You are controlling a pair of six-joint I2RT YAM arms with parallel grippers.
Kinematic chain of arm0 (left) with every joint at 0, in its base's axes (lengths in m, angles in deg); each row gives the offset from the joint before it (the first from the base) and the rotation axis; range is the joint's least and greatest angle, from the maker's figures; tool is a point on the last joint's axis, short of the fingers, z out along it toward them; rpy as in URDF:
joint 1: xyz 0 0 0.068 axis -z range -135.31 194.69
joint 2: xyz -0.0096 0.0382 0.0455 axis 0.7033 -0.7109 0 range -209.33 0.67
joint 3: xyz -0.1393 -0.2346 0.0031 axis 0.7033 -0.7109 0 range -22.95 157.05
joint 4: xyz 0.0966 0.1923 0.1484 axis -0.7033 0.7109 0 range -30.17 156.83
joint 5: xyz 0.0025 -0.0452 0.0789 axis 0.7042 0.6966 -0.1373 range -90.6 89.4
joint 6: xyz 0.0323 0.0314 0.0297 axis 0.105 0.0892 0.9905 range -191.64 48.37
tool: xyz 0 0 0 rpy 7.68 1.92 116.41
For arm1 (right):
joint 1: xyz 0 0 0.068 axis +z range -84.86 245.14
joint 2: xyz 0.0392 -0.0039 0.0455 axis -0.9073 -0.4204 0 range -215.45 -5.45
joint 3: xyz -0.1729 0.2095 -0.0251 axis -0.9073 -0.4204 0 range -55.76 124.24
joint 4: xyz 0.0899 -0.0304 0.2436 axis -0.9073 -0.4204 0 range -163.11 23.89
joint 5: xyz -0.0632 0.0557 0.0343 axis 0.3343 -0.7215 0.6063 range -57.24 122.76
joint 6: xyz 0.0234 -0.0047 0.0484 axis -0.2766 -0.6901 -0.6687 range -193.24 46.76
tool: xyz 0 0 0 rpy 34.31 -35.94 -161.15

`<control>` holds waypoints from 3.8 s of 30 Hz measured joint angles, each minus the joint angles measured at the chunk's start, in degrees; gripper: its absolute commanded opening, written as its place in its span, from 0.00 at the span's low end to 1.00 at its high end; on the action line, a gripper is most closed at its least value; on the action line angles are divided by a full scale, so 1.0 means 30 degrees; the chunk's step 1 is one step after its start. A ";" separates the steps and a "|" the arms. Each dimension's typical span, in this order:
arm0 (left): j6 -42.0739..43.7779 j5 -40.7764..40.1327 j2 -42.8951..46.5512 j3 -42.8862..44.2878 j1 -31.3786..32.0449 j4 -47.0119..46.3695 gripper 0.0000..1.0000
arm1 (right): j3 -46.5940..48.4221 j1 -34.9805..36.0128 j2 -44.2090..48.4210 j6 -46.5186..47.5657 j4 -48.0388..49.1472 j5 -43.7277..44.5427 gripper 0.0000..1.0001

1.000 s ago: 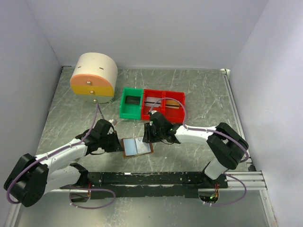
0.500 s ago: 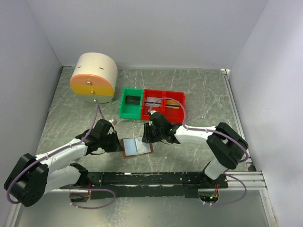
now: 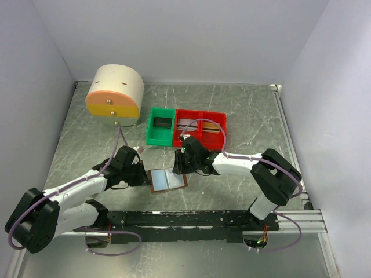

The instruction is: Take the credit cards out of the card holder

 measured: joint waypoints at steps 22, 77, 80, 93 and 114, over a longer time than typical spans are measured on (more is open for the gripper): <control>0.0000 0.0000 0.0000 0.0000 0.0000 -0.0007 0.15 | 0.0211 0.0000 -0.0299 0.0015 -0.0080 0.0022 0.35; 0.0153 -0.0029 -0.0299 -0.0007 0.0007 -0.0044 0.15 | -0.0685 0.0517 -0.1231 -0.1960 0.6972 -0.6433 0.35; -0.0138 -0.0372 0.0342 -0.0007 0.0022 0.0189 0.17 | -0.0372 0.0743 -0.1807 -0.2025 0.7089 -0.6557 0.35; -0.1814 -0.2834 0.4714 0.0197 0.0087 0.2229 0.47 | -0.0335 0.0707 -0.0379 -0.1639 0.5625 -0.3891 0.36; -0.1508 -0.2463 0.6018 0.1989 0.0095 0.3453 0.56 | -0.1880 0.0313 0.2302 -0.2579 0.5537 -0.1668 0.35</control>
